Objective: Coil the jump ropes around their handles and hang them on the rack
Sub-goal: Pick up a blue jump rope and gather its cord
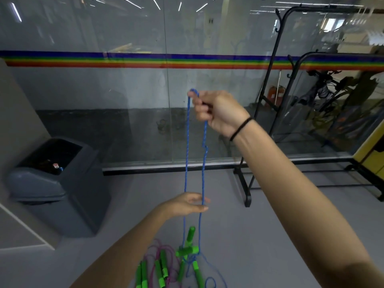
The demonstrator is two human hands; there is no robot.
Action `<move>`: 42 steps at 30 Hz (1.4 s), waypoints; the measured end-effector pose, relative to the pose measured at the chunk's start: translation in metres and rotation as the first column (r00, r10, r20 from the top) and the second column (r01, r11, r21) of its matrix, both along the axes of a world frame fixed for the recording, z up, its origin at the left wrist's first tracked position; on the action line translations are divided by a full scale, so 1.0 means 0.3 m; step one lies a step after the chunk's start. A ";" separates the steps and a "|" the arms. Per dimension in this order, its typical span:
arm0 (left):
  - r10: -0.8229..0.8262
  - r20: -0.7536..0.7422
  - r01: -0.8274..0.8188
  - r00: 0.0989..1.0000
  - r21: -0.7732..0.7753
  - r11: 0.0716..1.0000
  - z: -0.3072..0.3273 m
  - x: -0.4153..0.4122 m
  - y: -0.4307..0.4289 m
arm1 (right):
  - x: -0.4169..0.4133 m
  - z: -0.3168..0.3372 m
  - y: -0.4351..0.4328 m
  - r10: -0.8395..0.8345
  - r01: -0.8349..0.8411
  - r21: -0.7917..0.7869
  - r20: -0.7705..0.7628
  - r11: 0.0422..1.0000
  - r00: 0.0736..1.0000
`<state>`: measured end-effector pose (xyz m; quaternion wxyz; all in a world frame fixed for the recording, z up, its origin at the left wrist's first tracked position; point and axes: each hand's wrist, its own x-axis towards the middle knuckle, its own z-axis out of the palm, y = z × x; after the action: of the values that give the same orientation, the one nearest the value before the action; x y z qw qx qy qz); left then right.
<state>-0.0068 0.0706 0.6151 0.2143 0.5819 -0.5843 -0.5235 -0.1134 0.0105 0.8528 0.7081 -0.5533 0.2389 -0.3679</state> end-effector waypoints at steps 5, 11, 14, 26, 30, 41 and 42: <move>0.100 0.098 -0.099 0.990 -0.016 0.995 -0.151 0.051 0.026 | -0.018 0.114 -0.134 -0.156 0.164 -0.026 0.193 0.986 0.969; 0.579 -0.140 -0.587 0.803 -0.349 0.731 0.060 0.103 -0.045 | -0.065 -0.051 -0.210 -0.171 0.124 -0.167 -0.309 0.978 0.935; 0.519 -0.232 -0.557 0.823 -0.508 0.657 0.258 0.074 -0.088 | -0.056 -0.161 -0.204 -0.232 0.070 -0.308 -0.528 0.949 0.817; 0.303 -0.458 -0.534 0.835 -0.549 0.643 0.458 -0.002 -0.114 | -0.106 -0.303 -0.138 -0.101 -0.084 -0.230 -0.687 0.969 0.720; 0.269 -0.592 -0.607 0.760 -0.498 0.619 0.562 0.009 -0.107 | -0.117 -0.359 -0.110 0.186 -0.348 -0.132 -0.644 0.928 0.742; 0.381 -0.623 -0.657 0.683 -0.296 0.693 0.390 0.094 -0.071 | 0.053 -0.292 -0.031 -0.099 -0.045 -0.440 -0.299 0.897 0.949; 0.420 -0.578 -0.630 0.700 -0.222 0.744 0.324 0.101 -0.044 | 0.059 -0.246 -0.034 -0.096 -0.020 -0.454 -0.229 0.891 0.969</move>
<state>0.0235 0.0573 0.7123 0.6141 0.5162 -0.4084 -0.4353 -0.0956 0.0004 0.7790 0.5171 -0.7395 0.2431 -0.3560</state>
